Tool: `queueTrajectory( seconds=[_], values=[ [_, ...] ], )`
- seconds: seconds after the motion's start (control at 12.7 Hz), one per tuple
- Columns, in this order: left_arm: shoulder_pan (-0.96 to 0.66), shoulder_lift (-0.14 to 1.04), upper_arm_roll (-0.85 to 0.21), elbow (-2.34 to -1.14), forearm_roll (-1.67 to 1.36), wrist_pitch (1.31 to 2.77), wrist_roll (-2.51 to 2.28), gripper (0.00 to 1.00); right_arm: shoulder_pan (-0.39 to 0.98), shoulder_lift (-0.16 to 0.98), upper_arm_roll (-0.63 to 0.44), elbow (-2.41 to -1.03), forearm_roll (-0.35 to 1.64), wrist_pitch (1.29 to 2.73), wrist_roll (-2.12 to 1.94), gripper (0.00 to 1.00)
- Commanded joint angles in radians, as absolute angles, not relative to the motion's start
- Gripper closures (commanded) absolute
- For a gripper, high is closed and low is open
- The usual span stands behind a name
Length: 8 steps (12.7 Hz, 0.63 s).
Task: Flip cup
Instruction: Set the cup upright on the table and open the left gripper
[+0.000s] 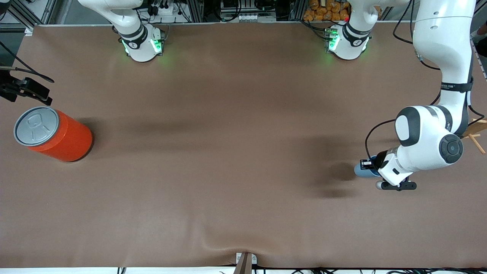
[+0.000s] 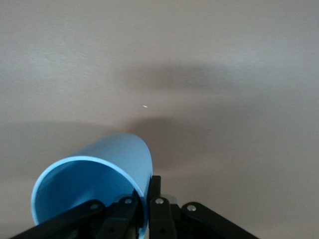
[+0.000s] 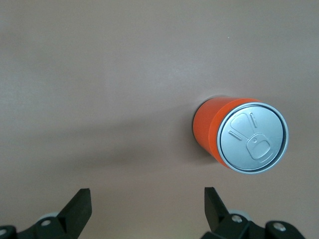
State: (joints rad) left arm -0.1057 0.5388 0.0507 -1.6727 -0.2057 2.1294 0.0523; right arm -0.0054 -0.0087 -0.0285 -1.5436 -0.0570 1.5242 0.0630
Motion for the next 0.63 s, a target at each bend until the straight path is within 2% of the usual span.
queueTrajectory(
  seconds=[0.0,0.24,0.31,0.39,0.55],
  values=[
    [-0.121,0.554,0.057,-1.677,-0.155,2.152,0.02,1.0,-0.025,0.002,-0.012,-1.52,-0.051,1.508,0.058,0.0],
    [-0.129,0.571,0.051,-1.671,-0.052,2.167,-0.066,1.0,-0.026,0.002,-0.012,-1.52,-0.051,1.503,0.058,0.0],
    [-0.129,0.569,0.048,-1.671,-0.051,2.168,-0.074,0.87,-0.026,0.002,-0.012,-1.52,-0.051,1.503,0.058,0.0],
    [-0.13,0.568,0.046,-1.669,-0.052,2.168,-0.074,0.63,-0.025,0.002,-0.012,-1.52,-0.051,1.503,0.058,0.0],
    [-0.13,0.56,0.046,-1.664,-0.063,2.168,-0.075,0.0,-0.025,0.002,-0.012,-1.52,-0.045,1.503,0.058,0.0]
  ],
)
